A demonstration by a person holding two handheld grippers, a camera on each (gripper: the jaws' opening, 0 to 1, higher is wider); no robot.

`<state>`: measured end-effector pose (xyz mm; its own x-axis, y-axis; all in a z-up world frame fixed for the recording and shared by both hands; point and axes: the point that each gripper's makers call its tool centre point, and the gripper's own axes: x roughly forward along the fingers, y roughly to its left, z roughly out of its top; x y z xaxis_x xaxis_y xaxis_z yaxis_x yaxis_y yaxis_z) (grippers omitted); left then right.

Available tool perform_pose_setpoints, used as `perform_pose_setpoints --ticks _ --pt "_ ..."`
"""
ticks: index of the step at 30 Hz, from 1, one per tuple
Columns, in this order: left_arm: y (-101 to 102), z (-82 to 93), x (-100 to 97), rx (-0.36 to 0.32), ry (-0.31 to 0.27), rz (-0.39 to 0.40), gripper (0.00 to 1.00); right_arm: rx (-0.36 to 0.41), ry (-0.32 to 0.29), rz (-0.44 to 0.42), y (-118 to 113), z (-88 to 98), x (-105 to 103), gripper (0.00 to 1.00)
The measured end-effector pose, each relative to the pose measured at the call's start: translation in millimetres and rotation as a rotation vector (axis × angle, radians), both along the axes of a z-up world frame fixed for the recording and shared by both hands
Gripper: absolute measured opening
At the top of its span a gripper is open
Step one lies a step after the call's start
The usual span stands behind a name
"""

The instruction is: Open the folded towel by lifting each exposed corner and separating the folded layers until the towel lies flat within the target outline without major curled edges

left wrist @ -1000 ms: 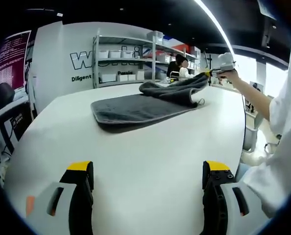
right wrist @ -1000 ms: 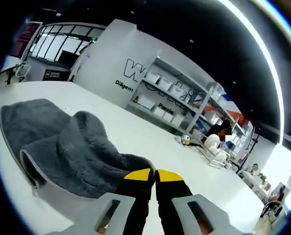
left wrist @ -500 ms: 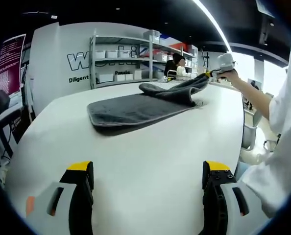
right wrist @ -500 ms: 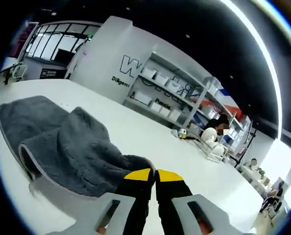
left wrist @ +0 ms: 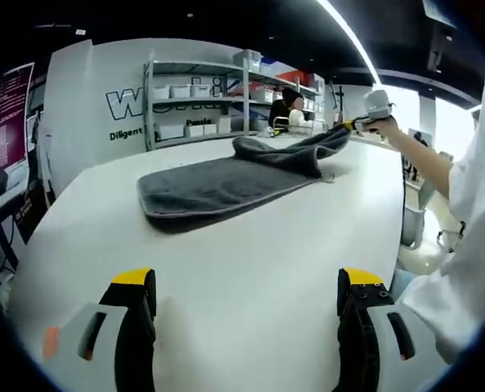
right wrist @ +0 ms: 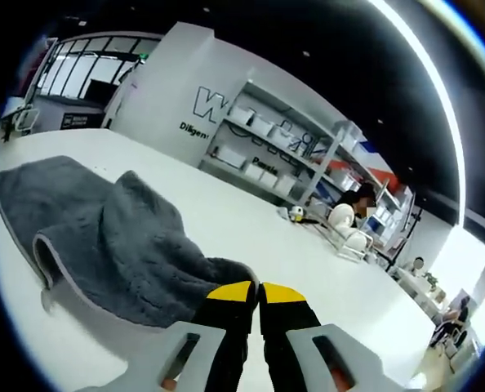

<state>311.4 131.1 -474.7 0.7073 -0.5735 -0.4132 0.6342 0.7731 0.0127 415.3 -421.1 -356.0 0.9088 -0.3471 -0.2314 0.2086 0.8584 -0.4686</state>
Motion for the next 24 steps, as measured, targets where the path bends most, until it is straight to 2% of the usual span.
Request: perform_pose_setpoints --ticks 24 --pt "-20.4 1.1 -0.6 0.017 0.0 -0.031 0.91 0.054 0.029 -0.091 -51.8 -29.1 -33.6 0.0"
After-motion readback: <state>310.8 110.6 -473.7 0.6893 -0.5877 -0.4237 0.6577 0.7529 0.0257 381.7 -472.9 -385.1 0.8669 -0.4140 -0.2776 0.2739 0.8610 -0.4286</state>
